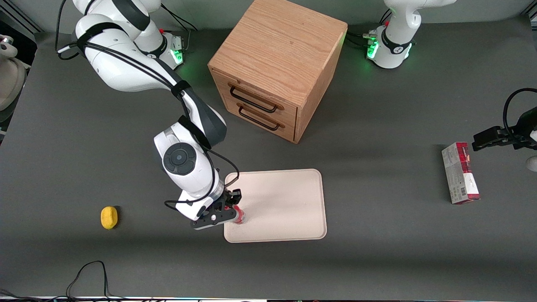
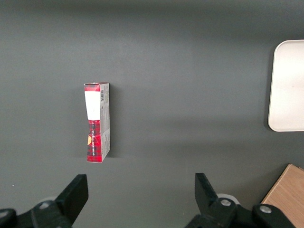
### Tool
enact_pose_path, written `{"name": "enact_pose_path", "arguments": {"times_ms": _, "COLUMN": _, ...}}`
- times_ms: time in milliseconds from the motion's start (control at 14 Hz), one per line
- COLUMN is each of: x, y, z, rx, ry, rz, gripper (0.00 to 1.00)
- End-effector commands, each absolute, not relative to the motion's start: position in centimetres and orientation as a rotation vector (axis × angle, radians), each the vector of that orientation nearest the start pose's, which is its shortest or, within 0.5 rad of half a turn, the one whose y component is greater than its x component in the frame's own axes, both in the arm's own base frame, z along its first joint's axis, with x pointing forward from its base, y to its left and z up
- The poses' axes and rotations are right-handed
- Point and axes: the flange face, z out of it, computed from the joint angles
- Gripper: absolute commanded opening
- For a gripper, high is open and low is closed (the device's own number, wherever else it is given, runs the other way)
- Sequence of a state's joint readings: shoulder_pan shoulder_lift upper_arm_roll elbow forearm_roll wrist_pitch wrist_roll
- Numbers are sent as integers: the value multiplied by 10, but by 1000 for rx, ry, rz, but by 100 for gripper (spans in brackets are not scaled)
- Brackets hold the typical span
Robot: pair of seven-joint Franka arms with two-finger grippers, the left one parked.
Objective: Place coke bottle on tray
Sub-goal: 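Lower the bottle upright onto the tray and open the right gripper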
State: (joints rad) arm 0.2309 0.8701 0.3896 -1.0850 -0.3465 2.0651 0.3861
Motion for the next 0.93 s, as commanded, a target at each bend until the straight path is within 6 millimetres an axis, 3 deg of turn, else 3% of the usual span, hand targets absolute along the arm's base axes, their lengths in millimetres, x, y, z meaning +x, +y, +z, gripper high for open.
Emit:
{"name": "enact_pose_path", "arguments": {"times_ms": 0, "x": 708, "y": 350, "z": 335, "rx": -3060, "ry": -380, "rz": -299, "gripper": 32}}
{"name": "enact_pose_path", "arguments": {"times_ms": 143, "x": 707, "y": 350, "z": 333, "rx": -3060, "ry": -374, "rz": -297, "gripper": 34}}
{"name": "enact_pose_path", "arguments": {"times_ms": 214, "x": 707, "y": 351, "z": 334, "rx": -3059, "ry": -369, "rz": -299, "gripper": 42}}
{"name": "enact_pose_path", "arguments": {"times_ms": 286, "x": 708, "y": 351, "z": 334, "rx": -3057, "ry": -366, "rz": -305, "gripper": 74}}
{"name": "enact_pose_path", "arguments": {"times_ms": 357, "x": 708, "y": 352, "z": 336, "rx": -3052, "ry": -358, "rz": -319, "gripper": 100}}
{"name": "enact_pose_path", "arguments": {"times_ms": 571, "x": 708, "y": 353, "z": 354, "rx": -3039, "ry": -343, "rz": -347, "gripper": 100}}
{"name": "enact_pose_path", "arguments": {"times_ms": 786, "x": 702, "y": 351, "z": 408, "rx": -2984, "ry": -294, "rz": -383, "gripper": 100}}
{"name": "enact_pose_path", "arguments": {"times_ms": 857, "x": 697, "y": 342, "z": 432, "rx": -2959, "ry": -240, "rz": -341, "gripper": 100}}
